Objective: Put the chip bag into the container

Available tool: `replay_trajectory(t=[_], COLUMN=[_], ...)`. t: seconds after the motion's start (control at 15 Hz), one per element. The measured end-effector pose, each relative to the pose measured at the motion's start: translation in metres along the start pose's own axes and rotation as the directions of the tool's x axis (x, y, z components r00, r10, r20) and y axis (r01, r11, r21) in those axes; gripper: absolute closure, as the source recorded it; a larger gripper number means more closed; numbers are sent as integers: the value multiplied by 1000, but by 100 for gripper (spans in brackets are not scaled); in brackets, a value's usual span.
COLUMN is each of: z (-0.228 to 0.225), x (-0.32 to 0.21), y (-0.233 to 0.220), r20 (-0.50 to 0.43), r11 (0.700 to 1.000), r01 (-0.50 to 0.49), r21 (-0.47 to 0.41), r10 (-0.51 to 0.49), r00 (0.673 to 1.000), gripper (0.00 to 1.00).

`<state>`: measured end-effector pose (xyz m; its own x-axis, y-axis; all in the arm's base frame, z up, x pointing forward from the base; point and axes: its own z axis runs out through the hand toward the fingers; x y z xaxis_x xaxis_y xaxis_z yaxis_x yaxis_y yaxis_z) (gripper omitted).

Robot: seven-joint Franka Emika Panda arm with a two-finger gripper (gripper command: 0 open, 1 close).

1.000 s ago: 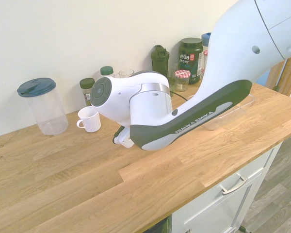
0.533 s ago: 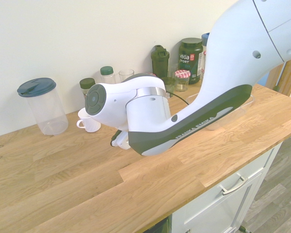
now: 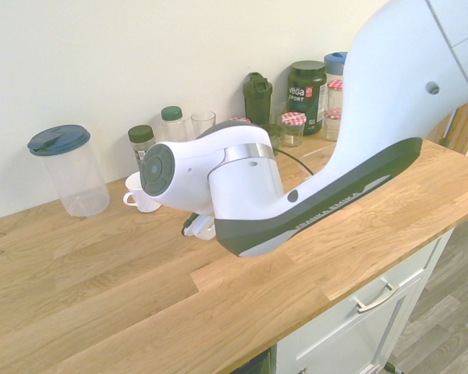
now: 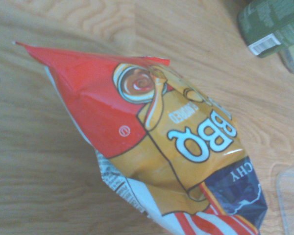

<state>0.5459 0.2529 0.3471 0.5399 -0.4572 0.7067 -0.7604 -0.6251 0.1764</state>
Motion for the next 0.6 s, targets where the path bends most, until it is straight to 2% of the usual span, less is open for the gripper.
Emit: replay_trajectory(t=[0.4,0.6], z=[-55,-56], x=[78,134], y=[49,99], r20=[18,48], r11=[987,974], r01=[-135,-199], r21=[91,111], r10=[133,195], r00=[991,980], gripper=[100,100])
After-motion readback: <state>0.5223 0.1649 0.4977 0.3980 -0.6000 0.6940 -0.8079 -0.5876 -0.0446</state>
